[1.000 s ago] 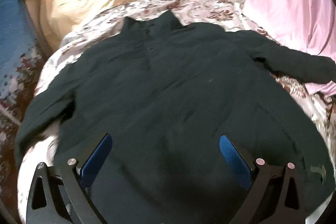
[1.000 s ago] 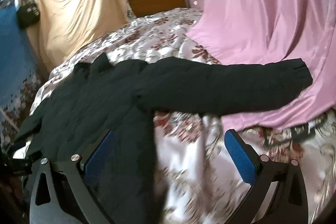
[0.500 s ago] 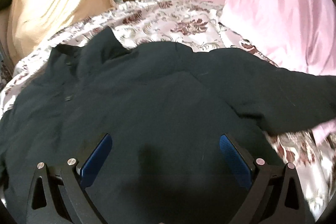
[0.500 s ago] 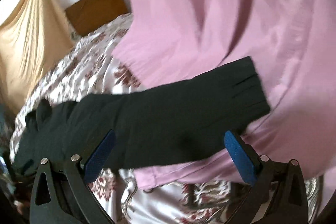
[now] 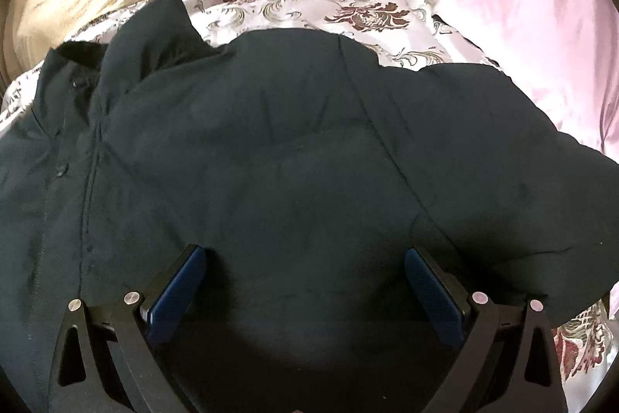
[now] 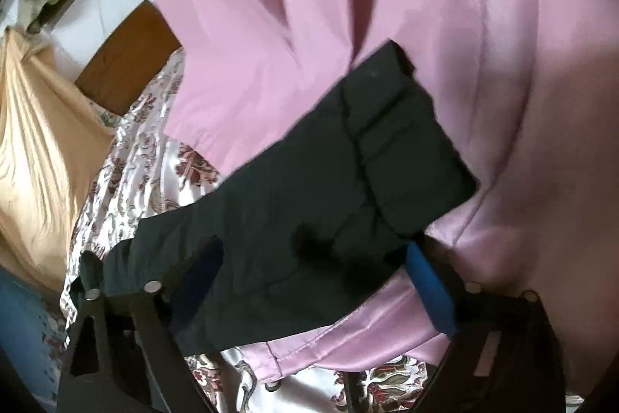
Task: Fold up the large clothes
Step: 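Grasp the sleeve cuff with the right gripper and lift it up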
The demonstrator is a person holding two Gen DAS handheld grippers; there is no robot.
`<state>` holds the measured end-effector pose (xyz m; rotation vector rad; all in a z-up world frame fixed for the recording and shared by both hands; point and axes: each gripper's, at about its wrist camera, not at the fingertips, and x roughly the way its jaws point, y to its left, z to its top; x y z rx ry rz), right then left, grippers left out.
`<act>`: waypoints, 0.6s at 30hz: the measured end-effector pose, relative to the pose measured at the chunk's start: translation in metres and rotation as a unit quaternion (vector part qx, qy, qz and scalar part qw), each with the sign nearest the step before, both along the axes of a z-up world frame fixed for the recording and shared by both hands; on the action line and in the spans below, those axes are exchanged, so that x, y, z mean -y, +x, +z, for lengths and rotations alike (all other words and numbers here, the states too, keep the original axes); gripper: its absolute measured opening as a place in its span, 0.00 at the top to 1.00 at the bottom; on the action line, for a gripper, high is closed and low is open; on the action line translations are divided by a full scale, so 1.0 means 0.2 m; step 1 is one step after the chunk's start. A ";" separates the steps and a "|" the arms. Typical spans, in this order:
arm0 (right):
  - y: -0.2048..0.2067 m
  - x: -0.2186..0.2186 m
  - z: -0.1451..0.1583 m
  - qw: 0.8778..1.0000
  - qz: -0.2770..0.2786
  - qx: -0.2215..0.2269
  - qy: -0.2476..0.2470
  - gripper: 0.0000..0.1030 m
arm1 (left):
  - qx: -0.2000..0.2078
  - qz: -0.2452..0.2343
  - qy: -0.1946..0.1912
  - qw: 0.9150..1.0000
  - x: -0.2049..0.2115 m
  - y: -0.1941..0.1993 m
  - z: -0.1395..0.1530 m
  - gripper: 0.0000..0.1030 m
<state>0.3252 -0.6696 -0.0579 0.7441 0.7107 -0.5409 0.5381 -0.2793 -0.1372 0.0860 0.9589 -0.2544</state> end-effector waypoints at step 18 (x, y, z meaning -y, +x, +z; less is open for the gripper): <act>0.05 -0.14 0.13 0.996 -0.028 0.041 -0.075 0.86 | -0.038 -0.019 0.005 0.999 0.00 0.07 -0.04 0.00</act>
